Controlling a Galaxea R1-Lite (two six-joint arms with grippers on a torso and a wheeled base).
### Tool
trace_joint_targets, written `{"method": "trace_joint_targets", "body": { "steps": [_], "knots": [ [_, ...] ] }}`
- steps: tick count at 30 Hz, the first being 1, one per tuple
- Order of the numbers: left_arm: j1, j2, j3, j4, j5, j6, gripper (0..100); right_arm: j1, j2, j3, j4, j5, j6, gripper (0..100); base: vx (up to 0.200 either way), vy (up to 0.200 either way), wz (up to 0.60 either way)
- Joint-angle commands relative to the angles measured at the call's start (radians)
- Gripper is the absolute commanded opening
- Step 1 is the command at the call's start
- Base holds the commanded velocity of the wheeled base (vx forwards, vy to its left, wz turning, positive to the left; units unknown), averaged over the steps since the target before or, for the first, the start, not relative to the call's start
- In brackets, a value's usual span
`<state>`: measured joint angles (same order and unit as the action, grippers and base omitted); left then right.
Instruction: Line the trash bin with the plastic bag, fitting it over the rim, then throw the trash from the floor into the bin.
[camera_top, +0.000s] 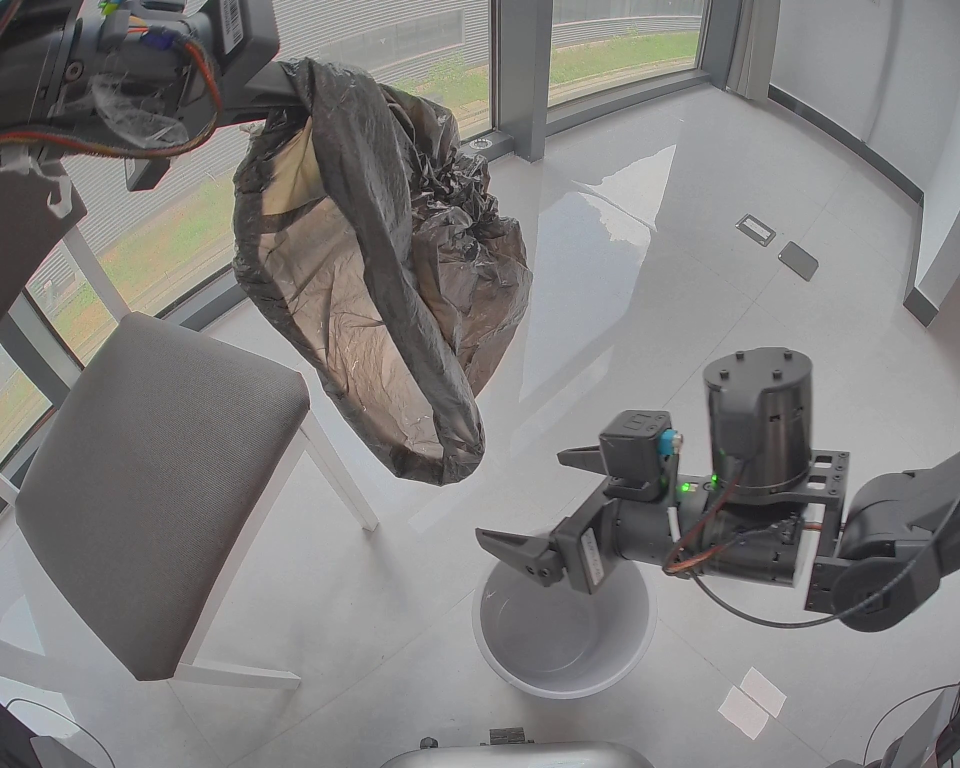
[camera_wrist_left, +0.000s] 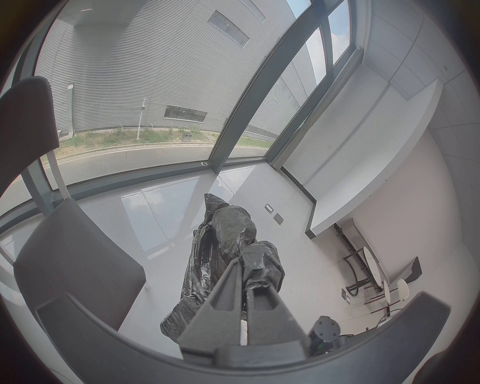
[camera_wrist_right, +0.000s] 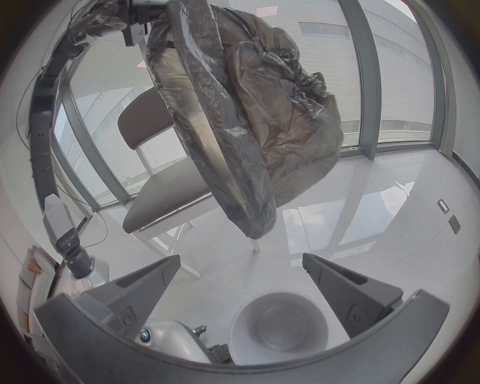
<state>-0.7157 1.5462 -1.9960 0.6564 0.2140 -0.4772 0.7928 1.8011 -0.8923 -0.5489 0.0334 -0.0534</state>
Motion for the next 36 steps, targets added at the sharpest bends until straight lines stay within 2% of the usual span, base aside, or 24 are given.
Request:
{"method": "trace_joint_targets", "body": {
  "steps": [1, 12, 31, 32, 36],
  "knots": [
    [-0.002, -0.001, -0.004, 0.005, 0.001, -0.001, 0, -0.014, 0.136, -0.097, -0.013, 0.002, 0.006, 100, 0.000, 0.000, 0.00],
    [-0.022, 0.000, -0.004, -0.006, -0.001, -0.003, 0, -0.069, 0.316, -0.323, -0.034, 0.003, 0.009, 100, 0.000, 0.000, 0.00],
    [-0.037, -0.008, -0.004, -0.008, -0.001, -0.034, 0, -0.089, 0.408, -0.494, -0.036, -0.003, 0.037, 100, 0.000, 0.000, 0.00],
    [-0.036, -0.006, -0.004, -0.008, -0.001, -0.034, 0, -0.090, 0.408, -0.494, -0.036, -0.003, 0.038, 0, 0.000, 0.000, 0.00],
    [-0.036, -0.003, -0.004, -0.006, 0.001, -0.038, 0, -0.093, 0.402, -0.490, -0.034, -0.007, 0.038, 0, 0.000, 0.000, 0.00]
  ]
}}
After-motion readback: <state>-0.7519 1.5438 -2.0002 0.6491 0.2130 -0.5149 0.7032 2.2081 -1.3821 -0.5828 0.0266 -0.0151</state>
